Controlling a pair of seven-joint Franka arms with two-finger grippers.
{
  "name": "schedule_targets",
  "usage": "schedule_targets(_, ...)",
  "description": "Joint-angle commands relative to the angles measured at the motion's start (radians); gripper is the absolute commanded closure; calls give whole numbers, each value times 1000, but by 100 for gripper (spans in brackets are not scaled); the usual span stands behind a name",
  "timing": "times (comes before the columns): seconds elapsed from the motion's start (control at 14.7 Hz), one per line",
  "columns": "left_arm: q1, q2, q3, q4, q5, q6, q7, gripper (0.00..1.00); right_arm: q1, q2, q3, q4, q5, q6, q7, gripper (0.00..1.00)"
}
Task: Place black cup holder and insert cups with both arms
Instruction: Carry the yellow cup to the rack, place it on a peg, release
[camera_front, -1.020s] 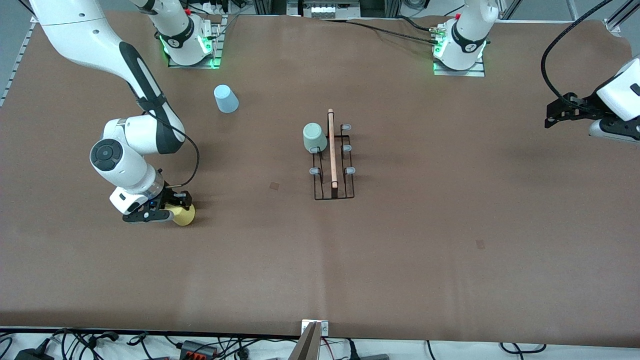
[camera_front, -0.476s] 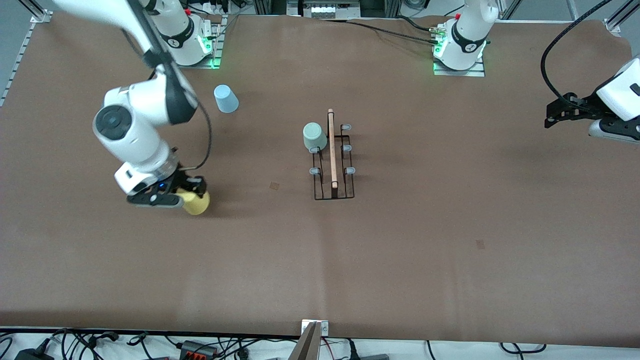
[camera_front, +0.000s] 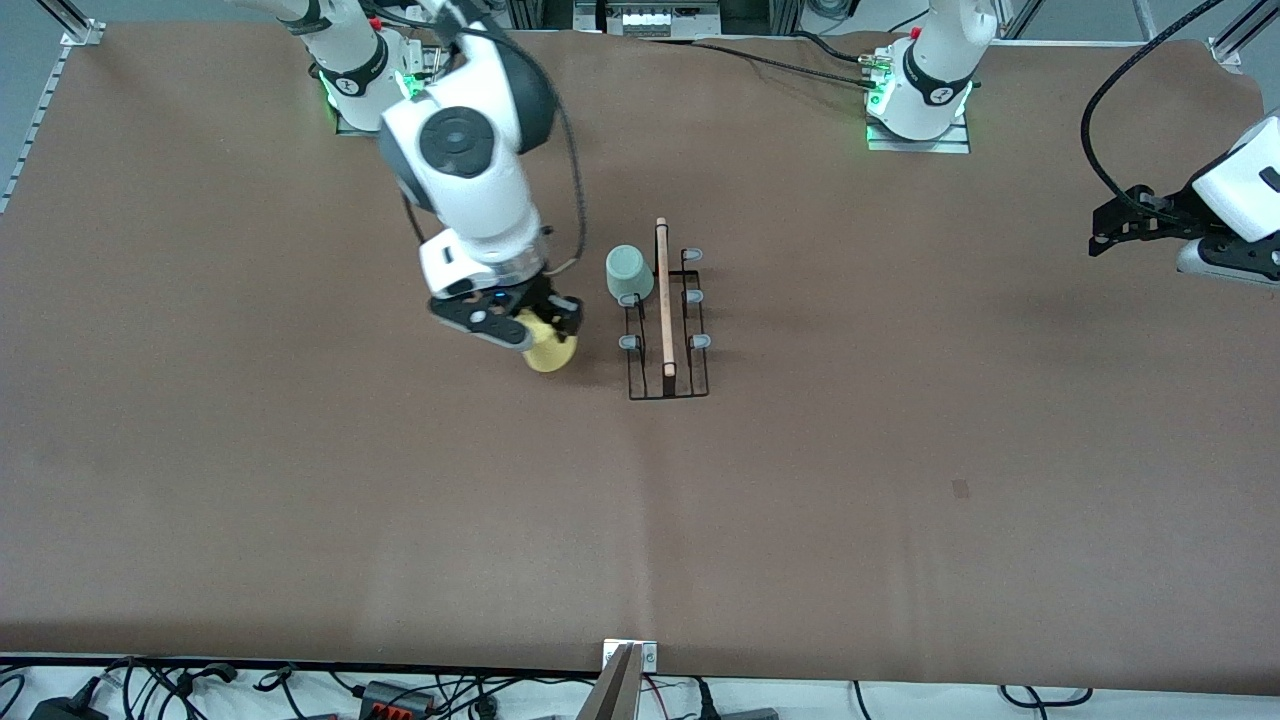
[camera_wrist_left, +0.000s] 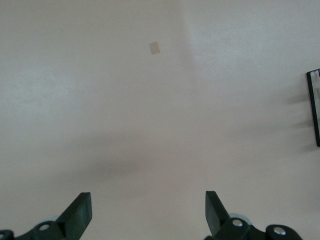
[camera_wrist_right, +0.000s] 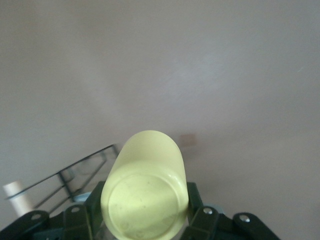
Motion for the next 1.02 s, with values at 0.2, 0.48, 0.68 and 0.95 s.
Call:
schedule_targets(0.2, -5, 16, 9, 27, -24, -4, 14, 0, 65, 137, -18, 192, -7, -53, 140, 82)
schedule_targets(0.48, -5, 16, 9, 27, -24, -4, 14, 0, 86, 140, -17, 202, -2, -38, 148, 82)
schedule_targets(0.68, -5, 16, 9, 27, -24, -4, 14, 0, 117, 177, -15, 202, -2, 16, 160, 82)
schedule_targets(0.95, -5, 16, 9, 27, -24, -4, 14, 0, 128, 194, -15, 191, -15, 25, 147, 39)
